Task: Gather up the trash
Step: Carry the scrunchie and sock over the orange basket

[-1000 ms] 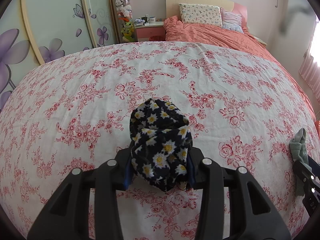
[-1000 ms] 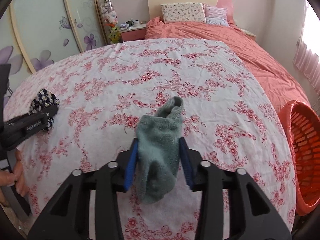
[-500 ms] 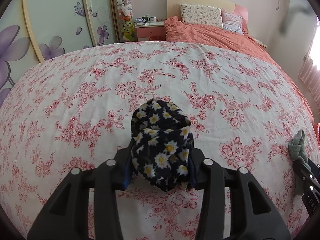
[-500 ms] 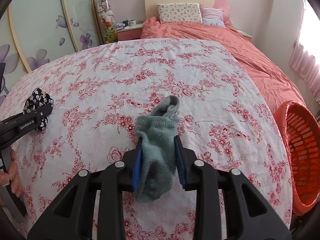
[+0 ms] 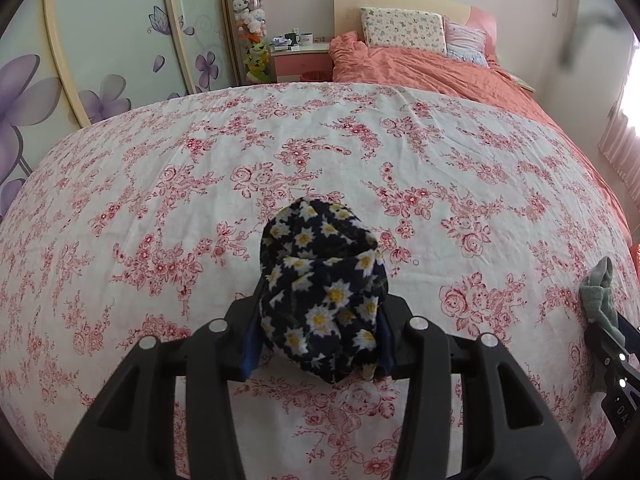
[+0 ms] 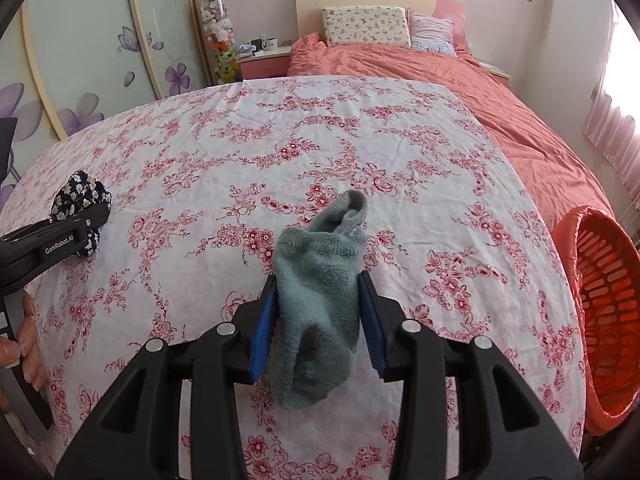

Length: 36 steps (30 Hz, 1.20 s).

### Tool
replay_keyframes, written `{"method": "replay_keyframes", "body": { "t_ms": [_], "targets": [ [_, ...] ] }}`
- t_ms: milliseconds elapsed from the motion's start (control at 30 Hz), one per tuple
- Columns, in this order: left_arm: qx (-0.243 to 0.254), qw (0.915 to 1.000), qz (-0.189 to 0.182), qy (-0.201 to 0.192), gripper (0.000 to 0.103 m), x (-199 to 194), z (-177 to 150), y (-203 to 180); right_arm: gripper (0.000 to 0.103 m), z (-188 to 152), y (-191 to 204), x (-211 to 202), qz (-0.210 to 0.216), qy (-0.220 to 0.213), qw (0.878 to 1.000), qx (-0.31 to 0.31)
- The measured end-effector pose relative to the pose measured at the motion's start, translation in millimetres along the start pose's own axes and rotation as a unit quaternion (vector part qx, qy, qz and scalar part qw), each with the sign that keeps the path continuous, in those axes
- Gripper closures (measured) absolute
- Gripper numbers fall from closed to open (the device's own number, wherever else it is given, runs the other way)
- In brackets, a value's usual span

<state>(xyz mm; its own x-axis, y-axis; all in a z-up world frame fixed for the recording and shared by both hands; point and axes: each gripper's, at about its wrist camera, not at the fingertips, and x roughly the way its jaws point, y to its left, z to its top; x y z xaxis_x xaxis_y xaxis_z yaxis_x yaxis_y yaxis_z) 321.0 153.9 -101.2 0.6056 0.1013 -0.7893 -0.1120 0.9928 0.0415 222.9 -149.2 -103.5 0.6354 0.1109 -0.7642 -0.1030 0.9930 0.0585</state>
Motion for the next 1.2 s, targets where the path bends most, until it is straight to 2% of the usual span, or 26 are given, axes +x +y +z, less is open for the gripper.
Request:
{"method": "replay_keyframes", "body": {
  "t_ms": [200,367,400,433,467,500,600,733,933,1200],
  "targets": [
    [0.007,0.9999,-0.009,0.000,0.054,2,1,0,0.063,0,0,0,0.001,0.000,1.000,0.001],
    [0.036,0.9993,-0.012,-0.002,0.053,2,3,-1,0.063,-1,-2,-2,-0.007,-0.001,1.000,0.004],
    [0.040,0.9990,-0.017,0.000,0.057,2,4,-2,0.063,-2,-2,-3,-0.009,-0.001,1.000,0.003],
    [0.043,0.9988,-0.022,0.001,0.065,2,4,-2,0.067,-3,-4,-4,-0.008,-0.002,1.000,0.004],
    [0.051,0.9984,-0.026,0.002,0.070,1,5,-5,0.075,-3,-5,-5,-0.007,-0.003,1.000,0.008],
    [0.058,0.9979,-0.028,0.002,0.077,1,6,-8,0.090,-4,-7,-5,-0.004,-0.003,1.000,0.013],
    [0.078,0.9963,-0.035,0.003,0.081,-4,4,-17,0.092,-7,-14,-12,-0.001,-0.003,1.000,0.025],
    [0.083,0.9954,-0.047,-0.011,0.081,-21,-2,-26,0.092,-14,-28,-38,-0.001,-0.029,0.999,0.032],
    [0.096,0.9925,-0.072,-0.020,0.081,-56,-11,-59,0.092,-19,-69,-76,0.002,-0.052,0.996,0.074],
    [0.128,0.9823,-0.131,-0.038,0.081,-106,-19,-135,0.092,-33,-130,-118,-0.023,-0.083,0.989,0.123]
  ]
}}
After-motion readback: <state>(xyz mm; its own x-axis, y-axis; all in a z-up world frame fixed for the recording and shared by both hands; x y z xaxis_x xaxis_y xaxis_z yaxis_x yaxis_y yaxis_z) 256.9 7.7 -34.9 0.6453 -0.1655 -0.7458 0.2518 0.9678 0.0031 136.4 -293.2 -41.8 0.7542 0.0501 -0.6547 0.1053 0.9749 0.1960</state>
